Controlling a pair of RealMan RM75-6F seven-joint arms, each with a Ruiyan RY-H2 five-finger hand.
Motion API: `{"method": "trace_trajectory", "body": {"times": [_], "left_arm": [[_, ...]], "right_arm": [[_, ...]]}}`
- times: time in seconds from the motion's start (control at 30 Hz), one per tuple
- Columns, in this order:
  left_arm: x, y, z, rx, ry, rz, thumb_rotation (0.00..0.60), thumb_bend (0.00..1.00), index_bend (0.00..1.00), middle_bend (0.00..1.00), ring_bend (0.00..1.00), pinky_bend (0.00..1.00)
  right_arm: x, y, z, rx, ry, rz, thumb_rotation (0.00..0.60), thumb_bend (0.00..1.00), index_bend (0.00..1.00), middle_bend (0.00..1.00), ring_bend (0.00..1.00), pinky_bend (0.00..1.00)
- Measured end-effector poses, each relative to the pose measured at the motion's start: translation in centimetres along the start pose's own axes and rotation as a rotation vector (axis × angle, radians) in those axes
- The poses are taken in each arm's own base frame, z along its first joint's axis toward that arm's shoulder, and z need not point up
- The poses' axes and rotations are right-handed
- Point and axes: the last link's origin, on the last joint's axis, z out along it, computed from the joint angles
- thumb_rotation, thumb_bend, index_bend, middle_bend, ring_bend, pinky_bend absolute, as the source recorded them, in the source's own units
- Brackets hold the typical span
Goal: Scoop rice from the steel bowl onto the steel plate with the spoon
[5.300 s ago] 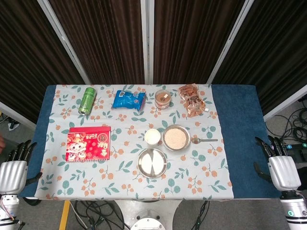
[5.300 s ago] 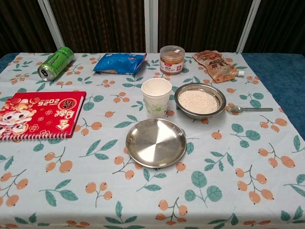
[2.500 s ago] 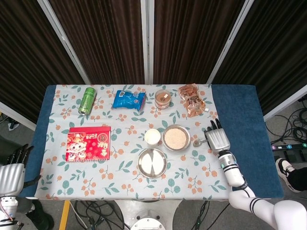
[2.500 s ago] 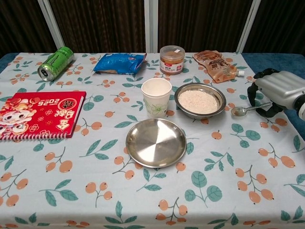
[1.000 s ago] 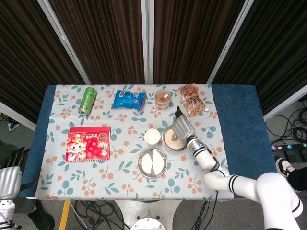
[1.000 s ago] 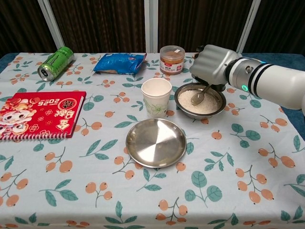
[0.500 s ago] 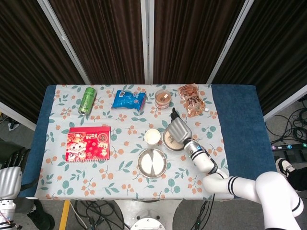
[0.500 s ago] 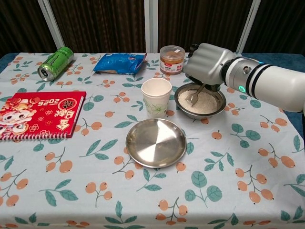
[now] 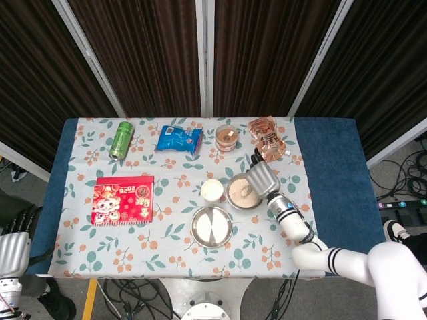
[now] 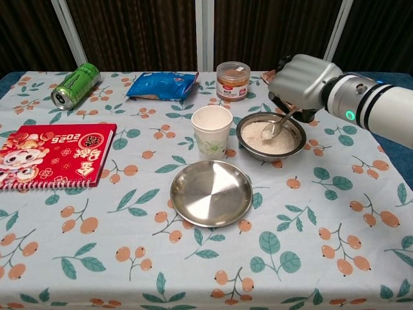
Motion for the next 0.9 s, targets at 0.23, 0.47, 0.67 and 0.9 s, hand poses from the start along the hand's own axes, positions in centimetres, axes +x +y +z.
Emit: {"method": "trace_trajectory", "body": {"times": [0.23,0.47,0.67,0.9], "left_arm": [[0.6,0.4,0.2,-0.012,0.009,0.011,0.6,0.06,0.18,0.18,0.12,0.21],[0.9,0.6,0.4,-0.015,0.014,0.015,0.6,0.07,0.18,0.18,0.12,0.21],[0.9,0.3,0.3,-0.009,0.018,0.013,0.6,0.07,0.18,0.18,0.12,0.21],[0.8,-0.3,-0.3,0.016,0.019,0.005,0.6,0.07,0.18,0.18,0.12,0.21]], "right_arm": [[0.4,2.0,-1.0,-0.039,0.028,0.097,0.6,0.33,0.62,0.44,0.17,0.09],[3.6,2.6,-0.7,-0.033,0.108,0.144,0.6,0.33,0.62,0.44,0.17,0.09],[6.1,0.9,0.8,0.008,0.147,0.108,0.6,0.33,0.62,0.44,0.17,0.09],[7.9,-2.2,2.3,0.064,0.182,-0.03,0.6,0.33,0.63,0.44,0.17,0.09]]}}
